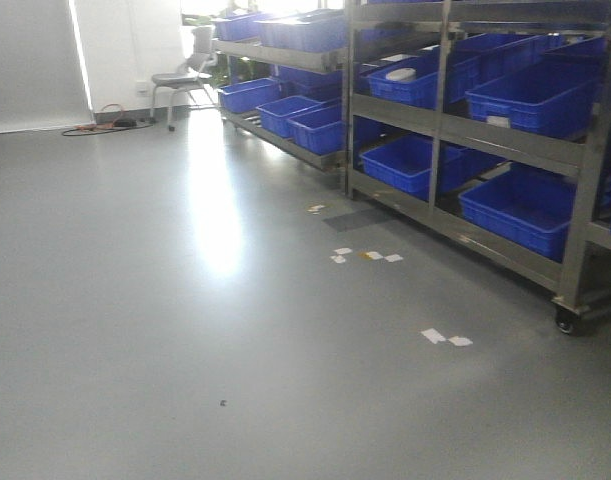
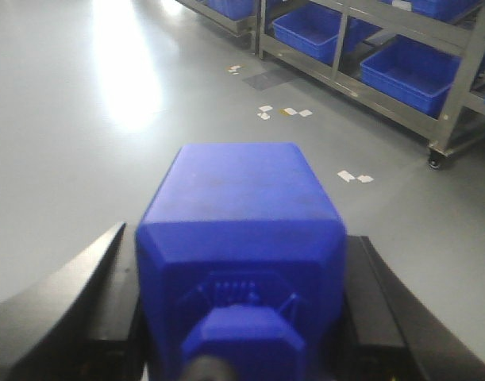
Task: Pick and sort blue part to right shelf
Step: 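Drive the base down the aisle carrying both blocks, then drive the base up to the shelf of blue bins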
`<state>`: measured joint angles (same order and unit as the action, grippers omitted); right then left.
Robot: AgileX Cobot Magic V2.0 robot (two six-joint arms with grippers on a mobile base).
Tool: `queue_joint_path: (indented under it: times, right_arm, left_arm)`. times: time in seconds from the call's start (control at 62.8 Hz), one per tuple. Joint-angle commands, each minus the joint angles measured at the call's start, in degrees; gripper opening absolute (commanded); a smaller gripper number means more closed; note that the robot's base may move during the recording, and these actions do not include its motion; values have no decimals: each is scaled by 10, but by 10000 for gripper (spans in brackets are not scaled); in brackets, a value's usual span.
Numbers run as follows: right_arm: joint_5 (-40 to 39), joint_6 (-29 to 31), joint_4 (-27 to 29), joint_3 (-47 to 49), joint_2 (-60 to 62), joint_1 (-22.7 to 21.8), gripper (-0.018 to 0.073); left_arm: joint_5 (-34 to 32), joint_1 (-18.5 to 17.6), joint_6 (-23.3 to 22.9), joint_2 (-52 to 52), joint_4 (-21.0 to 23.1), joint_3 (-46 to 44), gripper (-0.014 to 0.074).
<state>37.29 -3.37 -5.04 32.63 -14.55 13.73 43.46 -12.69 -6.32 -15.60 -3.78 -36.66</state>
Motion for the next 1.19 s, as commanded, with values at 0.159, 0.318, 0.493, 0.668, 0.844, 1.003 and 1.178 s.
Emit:
queue_joint_path:
  times: [0.159, 0.318, 0.493, 0.668, 0.844, 1.003, 1.178]
  right_arm:
    - [-53, 7, -5, 18, -8, -1, 274]
    - [-53, 7, -5, 18, -8, -1, 274]
    - [-53, 7, -5, 18, -8, -1, 274]
    - [-53, 7, -5, 18, -8, -1, 274]
    - [-53, 7, -5, 18, -8, -1, 274]
    - [-53, 7, -5, 18, -8, -1, 274]
    - [-53, 7, -5, 18, -8, -1, 274]
  left_arm:
    - [-54, 1, -4, -10, 1, -18, 262]
    - [-54, 1, -4, -10, 1, -18, 262]
    - [-54, 1, -4, -10, 1, -18, 262]
    - [-54, 1, -4, -10, 1, -18, 262]
    - [-54, 1, -4, -10, 1, -18, 262]
    - [-54, 1, -4, -10, 1, -18, 262]
    - [-54, 1, -4, -10, 1, -18, 262]
